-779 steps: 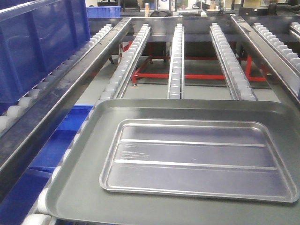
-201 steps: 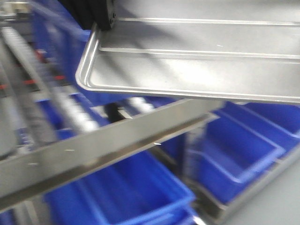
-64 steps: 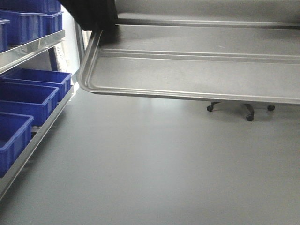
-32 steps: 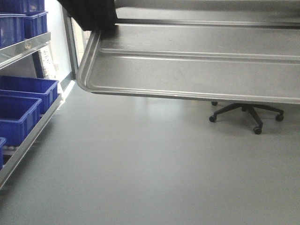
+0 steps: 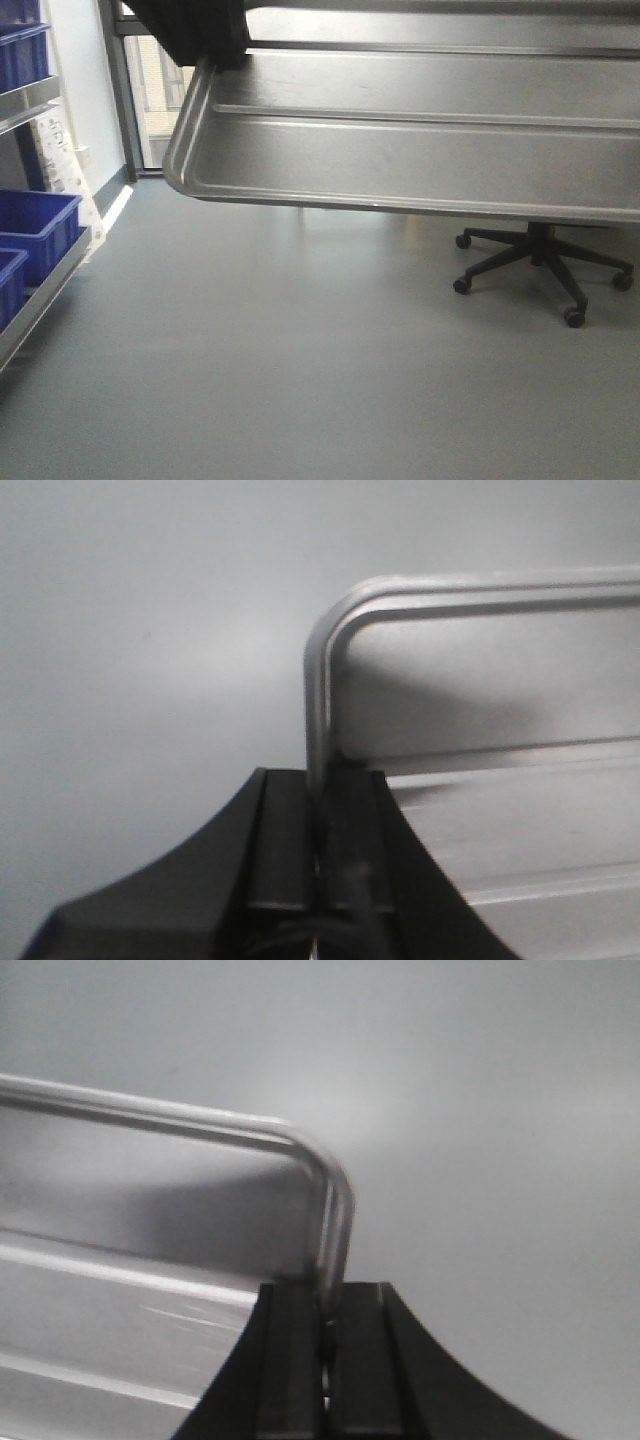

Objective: Grab silver tray and place in blue box
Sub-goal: 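Hold the tray with both grippers while the base drives to the bins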

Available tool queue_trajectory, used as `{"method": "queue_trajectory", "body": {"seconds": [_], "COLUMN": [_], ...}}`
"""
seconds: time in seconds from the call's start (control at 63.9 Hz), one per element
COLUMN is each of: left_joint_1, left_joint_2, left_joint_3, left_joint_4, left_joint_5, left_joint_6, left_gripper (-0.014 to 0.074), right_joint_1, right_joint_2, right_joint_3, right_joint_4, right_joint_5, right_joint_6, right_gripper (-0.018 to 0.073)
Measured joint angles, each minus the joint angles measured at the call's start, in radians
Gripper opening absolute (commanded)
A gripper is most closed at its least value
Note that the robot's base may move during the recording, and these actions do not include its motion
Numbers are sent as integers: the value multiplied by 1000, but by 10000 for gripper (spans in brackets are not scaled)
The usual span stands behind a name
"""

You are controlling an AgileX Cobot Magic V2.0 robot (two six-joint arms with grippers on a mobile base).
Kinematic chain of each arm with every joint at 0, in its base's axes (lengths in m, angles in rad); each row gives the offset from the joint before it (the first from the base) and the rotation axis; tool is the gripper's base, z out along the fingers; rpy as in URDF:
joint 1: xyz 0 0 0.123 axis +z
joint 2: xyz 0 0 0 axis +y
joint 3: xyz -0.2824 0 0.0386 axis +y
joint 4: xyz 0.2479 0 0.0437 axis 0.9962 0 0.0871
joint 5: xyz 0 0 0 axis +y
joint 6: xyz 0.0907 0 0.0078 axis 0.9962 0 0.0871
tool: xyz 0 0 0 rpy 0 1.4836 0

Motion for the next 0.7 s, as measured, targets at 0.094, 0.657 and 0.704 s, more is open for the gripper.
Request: {"method": "queue_trajectory", "body": {"seconds": [0.094, 0.657, 0.704], "left_joint_1": [0, 0, 0], "left_joint_2": [0, 0, 0], "left_joint_3": [0, 0, 0], "left_joint_4": [0, 0, 0], "left_joint_5": [0, 0, 0], "left_joint_6": [0, 0, 0], "left_gripper": [-96, -97, -96], "right_joint_1": [0, 0, 0], "right_joint_2": [0, 0, 0], "right_joint_3": [0, 0, 0], "right_joint_4": [0, 0, 0], "right_joint_5": [0, 0, 0], "right_joint_6": [0, 0, 0], "right_gripper": [57, 57, 57]}}
